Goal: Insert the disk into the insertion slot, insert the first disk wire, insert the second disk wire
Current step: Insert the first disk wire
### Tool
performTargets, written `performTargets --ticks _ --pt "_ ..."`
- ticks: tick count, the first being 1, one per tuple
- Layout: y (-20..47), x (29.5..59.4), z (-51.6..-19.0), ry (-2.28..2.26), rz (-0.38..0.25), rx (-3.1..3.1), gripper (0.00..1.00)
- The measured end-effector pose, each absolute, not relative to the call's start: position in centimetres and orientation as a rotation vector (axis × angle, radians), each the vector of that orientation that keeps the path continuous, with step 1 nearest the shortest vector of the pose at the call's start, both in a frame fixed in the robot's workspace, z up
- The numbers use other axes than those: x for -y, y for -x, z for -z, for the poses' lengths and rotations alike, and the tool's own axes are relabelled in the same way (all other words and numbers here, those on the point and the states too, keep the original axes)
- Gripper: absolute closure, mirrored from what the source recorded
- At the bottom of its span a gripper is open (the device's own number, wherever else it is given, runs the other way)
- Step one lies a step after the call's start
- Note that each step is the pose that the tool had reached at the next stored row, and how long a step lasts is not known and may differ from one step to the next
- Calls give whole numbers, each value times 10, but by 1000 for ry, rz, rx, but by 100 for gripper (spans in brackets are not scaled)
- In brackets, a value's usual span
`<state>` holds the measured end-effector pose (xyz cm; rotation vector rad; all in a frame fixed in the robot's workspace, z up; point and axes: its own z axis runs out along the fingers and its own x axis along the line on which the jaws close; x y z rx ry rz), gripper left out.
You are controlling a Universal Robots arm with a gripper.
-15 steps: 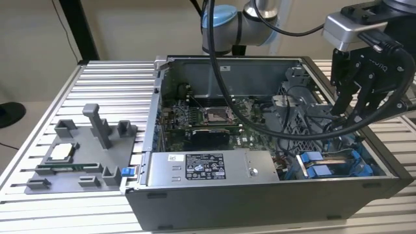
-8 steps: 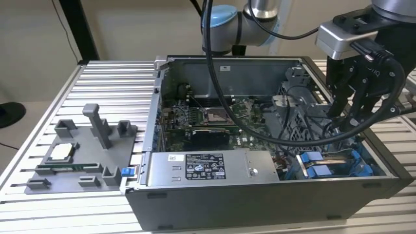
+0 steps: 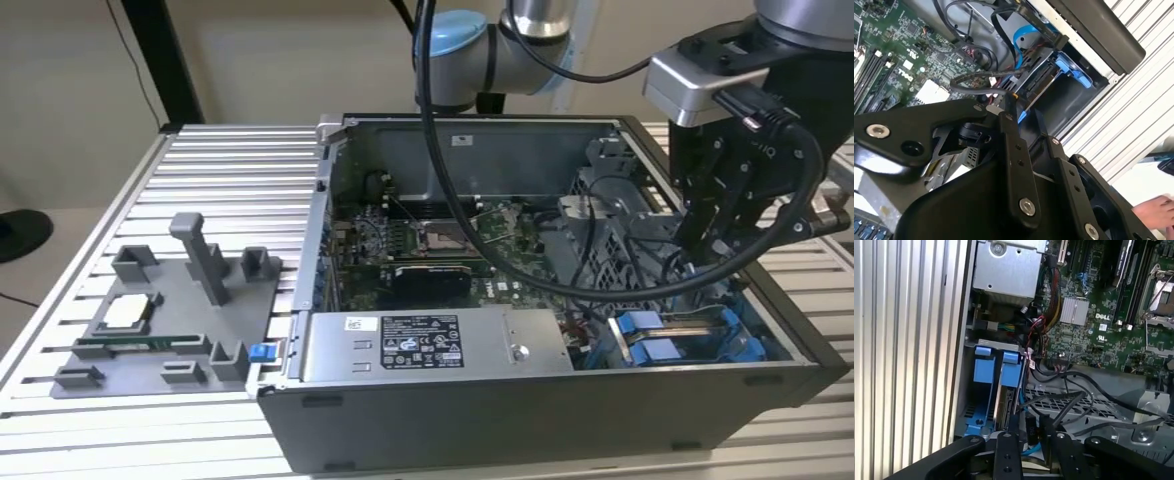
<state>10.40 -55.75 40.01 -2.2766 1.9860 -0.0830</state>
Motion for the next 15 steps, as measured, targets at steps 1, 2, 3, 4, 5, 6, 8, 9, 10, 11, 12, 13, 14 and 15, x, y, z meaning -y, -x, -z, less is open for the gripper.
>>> performTargets --ticks 1,2,3,4,5,6,8,9,10,11,12,13,14,15 --pt "-104 557 -400 2277 85 -1983 0" --pt "-104 557 -400 2278 86 -1982 0" --pt "-104 557 -400 2279 86 -1981 0" --pt "-104 557 -400 2280 86 -1980 0" --pt "-104 557 -400 2280 86 -1979 0" --pt "-104 556 -400 2280 86 -1979 0" --pt "-104 556 -400 2280 87 -1978 100" --pt "-104 556 -400 2280 87 -1978 100" --pt "-104 556 -400 2280 87 -1978 100" --pt "-104 556 -400 2280 87 -1978 100" --pt "-104 556 -400 2280 87 -1978 100" --pt "-104 556 -400 2280 87 -1978 100" --pt "-104 556 -400 2281 86 -1979 100" --pt "-106 557 -400 2282 81 -1981 100"
